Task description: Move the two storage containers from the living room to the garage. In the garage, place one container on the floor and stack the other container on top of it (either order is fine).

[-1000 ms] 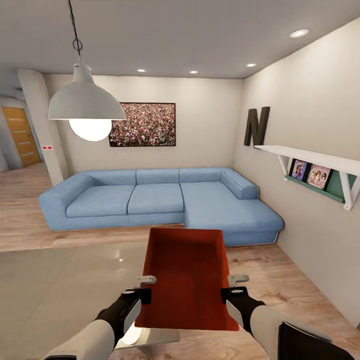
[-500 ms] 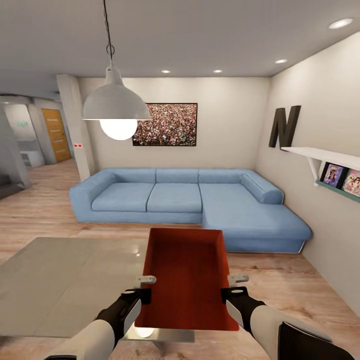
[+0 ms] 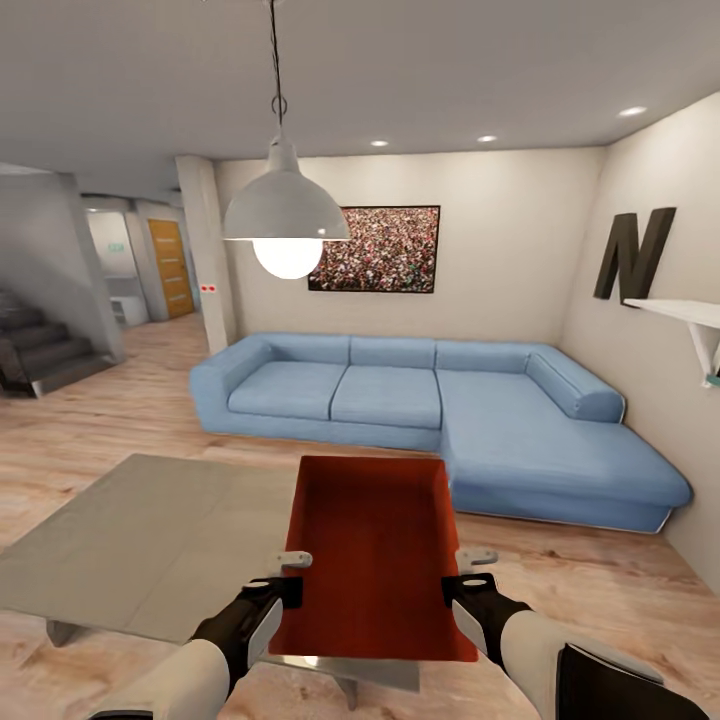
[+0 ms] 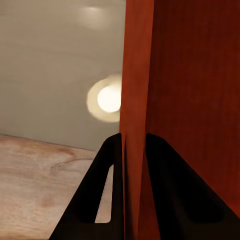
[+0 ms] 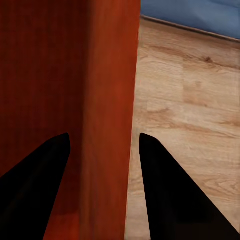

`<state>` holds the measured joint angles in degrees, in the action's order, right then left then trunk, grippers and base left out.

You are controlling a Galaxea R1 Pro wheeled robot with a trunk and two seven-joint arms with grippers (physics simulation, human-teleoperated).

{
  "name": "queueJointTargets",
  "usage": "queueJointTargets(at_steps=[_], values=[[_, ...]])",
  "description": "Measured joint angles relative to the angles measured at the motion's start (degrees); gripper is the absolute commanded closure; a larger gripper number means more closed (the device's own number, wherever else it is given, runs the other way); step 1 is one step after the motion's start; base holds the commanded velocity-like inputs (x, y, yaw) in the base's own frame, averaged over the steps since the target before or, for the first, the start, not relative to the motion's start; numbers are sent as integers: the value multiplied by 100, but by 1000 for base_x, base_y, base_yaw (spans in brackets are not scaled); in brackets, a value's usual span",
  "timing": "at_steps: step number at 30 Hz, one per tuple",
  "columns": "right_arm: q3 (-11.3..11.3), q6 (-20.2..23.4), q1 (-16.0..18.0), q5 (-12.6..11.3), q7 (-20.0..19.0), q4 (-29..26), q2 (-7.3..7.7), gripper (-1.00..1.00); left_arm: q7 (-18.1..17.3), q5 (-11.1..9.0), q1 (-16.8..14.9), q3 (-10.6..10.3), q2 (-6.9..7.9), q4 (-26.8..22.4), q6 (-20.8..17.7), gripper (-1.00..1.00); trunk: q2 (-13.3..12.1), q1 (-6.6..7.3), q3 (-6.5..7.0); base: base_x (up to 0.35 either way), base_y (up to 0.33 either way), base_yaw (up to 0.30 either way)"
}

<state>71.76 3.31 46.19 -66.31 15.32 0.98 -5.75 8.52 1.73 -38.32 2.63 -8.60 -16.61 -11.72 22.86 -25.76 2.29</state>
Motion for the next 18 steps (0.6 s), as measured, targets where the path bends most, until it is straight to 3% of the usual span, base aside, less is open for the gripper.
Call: queueJointTargets(at_steps=[18], values=[[-2,-4,0,0,2,2,-1,100,4,-1,-2,-4,0,0,0,100,0,0,0,0,0,276]])
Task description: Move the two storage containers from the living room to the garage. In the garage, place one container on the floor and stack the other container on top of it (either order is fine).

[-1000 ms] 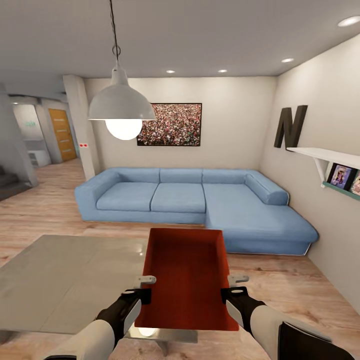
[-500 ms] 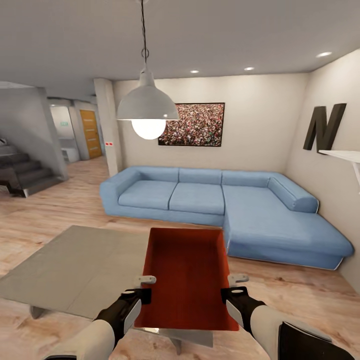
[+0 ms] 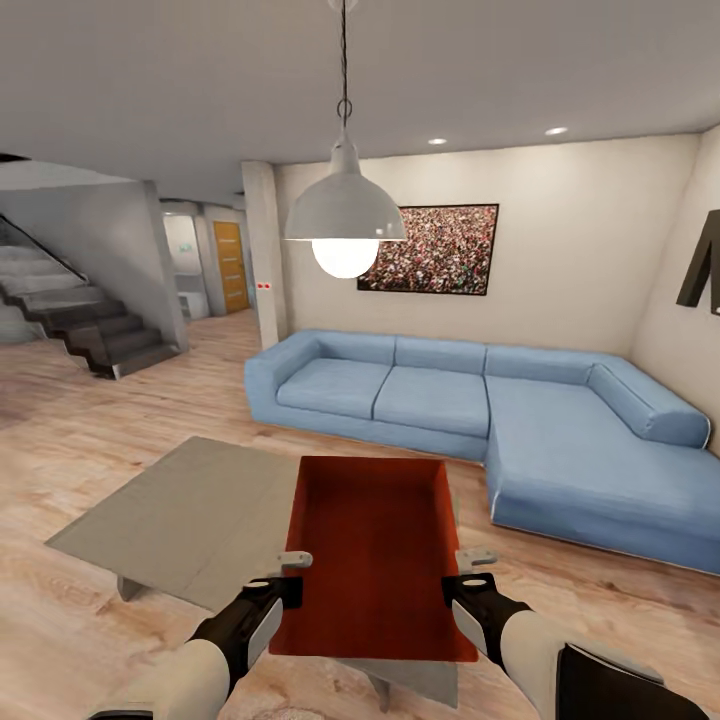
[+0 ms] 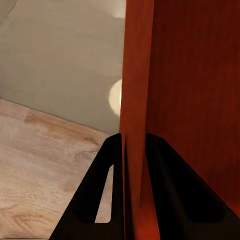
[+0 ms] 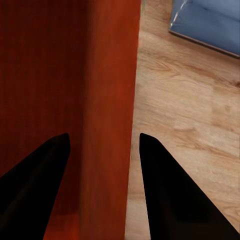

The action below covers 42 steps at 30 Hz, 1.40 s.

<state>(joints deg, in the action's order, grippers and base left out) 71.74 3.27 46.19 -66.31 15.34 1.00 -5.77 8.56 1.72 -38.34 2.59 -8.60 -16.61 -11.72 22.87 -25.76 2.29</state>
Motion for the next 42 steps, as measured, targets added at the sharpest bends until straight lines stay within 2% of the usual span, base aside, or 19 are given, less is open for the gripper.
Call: queueJointTargets(at_steps=[42], values=[[0,-2,0,-5,-3,-5,6,100,0,1,-2,0,-2,0,1,100,0,0,0,0,0,276]])
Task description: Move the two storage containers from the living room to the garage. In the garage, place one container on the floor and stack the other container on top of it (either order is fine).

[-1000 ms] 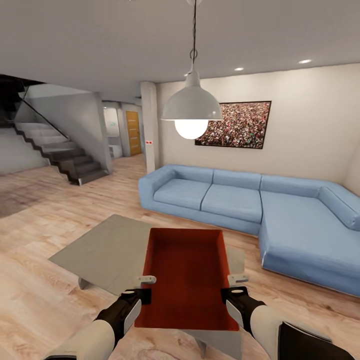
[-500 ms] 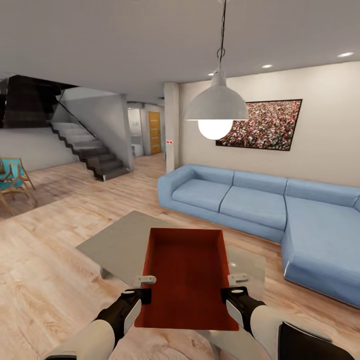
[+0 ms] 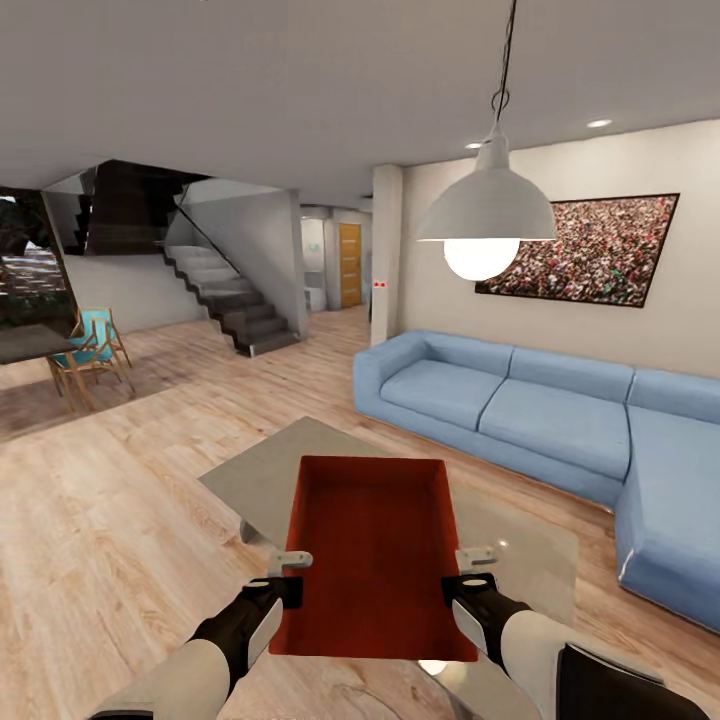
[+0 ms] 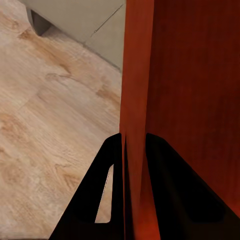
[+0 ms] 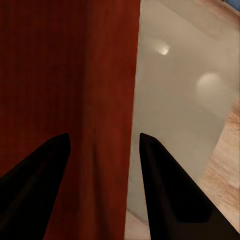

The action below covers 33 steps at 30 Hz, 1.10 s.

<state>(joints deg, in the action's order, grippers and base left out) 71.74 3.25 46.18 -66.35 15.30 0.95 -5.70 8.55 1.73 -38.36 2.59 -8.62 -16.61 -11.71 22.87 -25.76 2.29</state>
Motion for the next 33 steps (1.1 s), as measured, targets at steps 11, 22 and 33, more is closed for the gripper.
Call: queueJointTargets(at_steps=[11,22,33], values=[[2,0,0,-2,-8,5,0,100,6,0,1,0,-3,0,-1,100,0,0,0,0,0,276],[2,-1,0,-3,-8,5,0,100,6,0,0,-1,-3,0,-1,100,0,0,0,0,0,276],[4,2,0,-2,-7,5,0,100,5,-1,2,1,-3,1,-1,100,0,0,0,0,0,276]])
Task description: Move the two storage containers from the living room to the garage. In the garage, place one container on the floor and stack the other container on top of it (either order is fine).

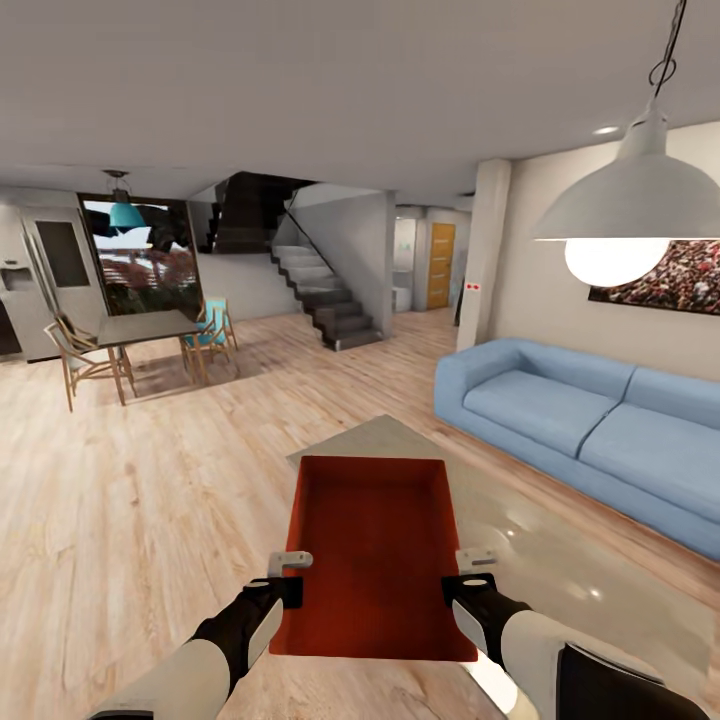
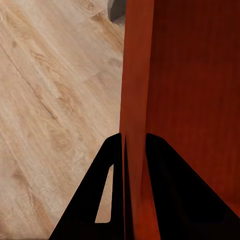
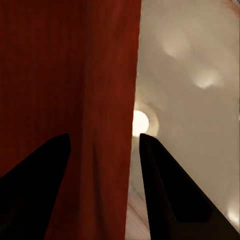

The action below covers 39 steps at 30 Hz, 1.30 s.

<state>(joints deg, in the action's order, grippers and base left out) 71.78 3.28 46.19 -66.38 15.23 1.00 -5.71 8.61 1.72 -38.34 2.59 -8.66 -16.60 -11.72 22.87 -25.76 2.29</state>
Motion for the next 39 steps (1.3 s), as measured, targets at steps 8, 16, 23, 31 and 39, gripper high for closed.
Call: queueJointTargets(at_steps=[8,16,23,31,39], values=[[1,-1,0,-2,0,0,0,100,0,1,0,0,0,-1,0,100,0,0,0,0,0,276],[-1,0,0,2,0,0,0,100,0,0,1,1,0,-1,0,100,0,0,0,0,0,276],[-4,-3,0,1,-1,0,0,100,0,0,-2,-2,0,-1,0,100,0,0,0,0,0,276],[-2,-3,0,0,-1,1,0,100,0,1,-1,-1,0,-1,0,100,0,0,0,0,0,276],[-3,-2,0,1,-1,1,0,100,0,1,-1,-1,0,-1,0,100,0,0,0,0,0,276]])
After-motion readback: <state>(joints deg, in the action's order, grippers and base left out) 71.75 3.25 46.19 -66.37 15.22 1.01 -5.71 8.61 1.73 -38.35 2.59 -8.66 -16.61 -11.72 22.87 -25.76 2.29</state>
